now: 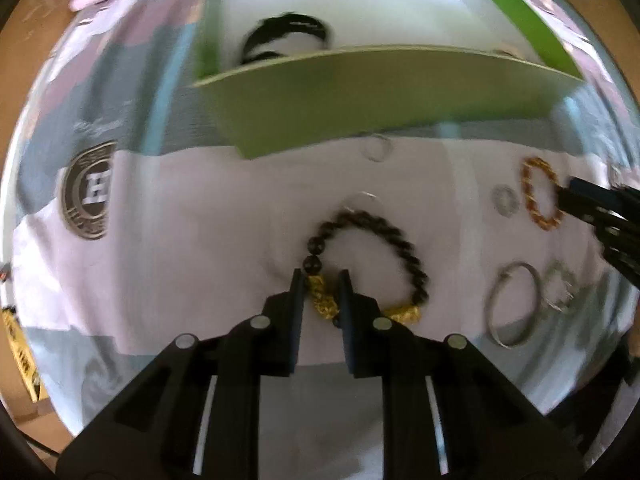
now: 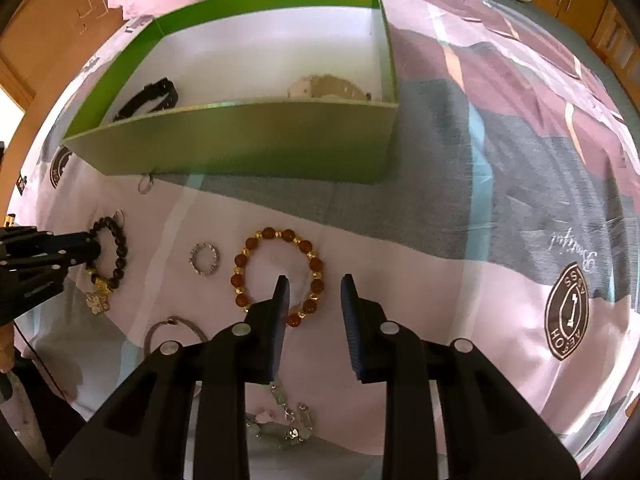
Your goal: Organize jewelry
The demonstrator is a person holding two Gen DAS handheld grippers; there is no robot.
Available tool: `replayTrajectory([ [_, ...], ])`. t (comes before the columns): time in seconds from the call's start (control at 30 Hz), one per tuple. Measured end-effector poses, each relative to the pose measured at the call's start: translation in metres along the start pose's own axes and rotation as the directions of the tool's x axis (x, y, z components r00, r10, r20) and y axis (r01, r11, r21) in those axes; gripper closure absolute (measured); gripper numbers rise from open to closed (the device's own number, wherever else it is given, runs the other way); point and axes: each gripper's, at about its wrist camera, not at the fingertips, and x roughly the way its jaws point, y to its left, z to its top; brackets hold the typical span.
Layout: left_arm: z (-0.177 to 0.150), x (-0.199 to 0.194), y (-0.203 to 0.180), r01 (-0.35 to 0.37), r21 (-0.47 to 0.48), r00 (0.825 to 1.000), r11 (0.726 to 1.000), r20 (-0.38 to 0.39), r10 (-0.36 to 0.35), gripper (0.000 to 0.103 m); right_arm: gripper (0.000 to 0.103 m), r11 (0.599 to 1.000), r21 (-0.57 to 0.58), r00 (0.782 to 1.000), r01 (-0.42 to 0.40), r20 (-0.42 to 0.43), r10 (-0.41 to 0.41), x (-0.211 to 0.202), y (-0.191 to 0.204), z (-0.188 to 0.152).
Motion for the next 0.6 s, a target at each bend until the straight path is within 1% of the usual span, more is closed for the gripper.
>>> replayTrajectory([
  [0.03, -0.001, -0.001, -0.006, 0.022, 0.019, 1.0, 1.0, -0.003, -0.022, 0.087, 0.076, 1.0, -0.004, 1.0, 0.0, -0.008, 0.0, 0.002, -0.001, 0.0],
  [0.07, -0.003, -0.002, -0.013, 0.028, 0.04, 1.0, 0.999, 0.0, -0.028, 0.087, 0.076, 1.0, -0.011, 1.0, -0.009, -0.021, 0.008, 0.005, 0.001, -0.001],
  [0.17, -0.006, -0.005, -0.022, 0.011, 0.068, 1.0, 0.998, 0.006, -0.011, 0.086, 0.077, 0.998, -0.035, 0.999, -0.044, -0.032, 0.043, 0.007, 0.009, -0.001],
  [0.27, -0.005, -0.01, -0.02, -0.015, 0.049, 1.0, 0.999, 0.018, 0.014, 0.086, 0.077, 0.999, -0.043, 1.0, -0.025, 0.003, 0.025, -0.001, 0.011, 0.001],
  [0.37, -0.002, -0.011, -0.015, -0.041, 0.038, 0.999, 0.998, 0.03, 0.04, 0.085, 0.077, 1.0, -0.006, 0.999, -0.014, 0.036, 0.014, -0.008, 0.002, 0.004],
  [0.43, -0.002, -0.008, -0.008, -0.043, 0.04, 0.999, 0.998, 0.024, 0.043, 0.078, 0.075, 1.0, 0.012, 0.999, -0.015, 0.034, 0.014, -0.007, -0.002, 0.005],
  [0.57, 0.0, -0.001, -0.007, -0.055, 0.051, 0.998, 0.997, 0.017, 0.054, 0.075, 0.074, 1.0, -0.007, 0.999, 0.023, 0.029, -0.023, 0.002, 0.001, 0.004],
  [0.6, 0.004, 0.004, -0.004, -0.054, 0.052, 0.998, 0.997, 0.015, 0.054, 0.073, 0.074, 1.0, -0.011, 0.999, 0.024, 0.027, -0.024, 0.004, 0.003, 0.004],
])
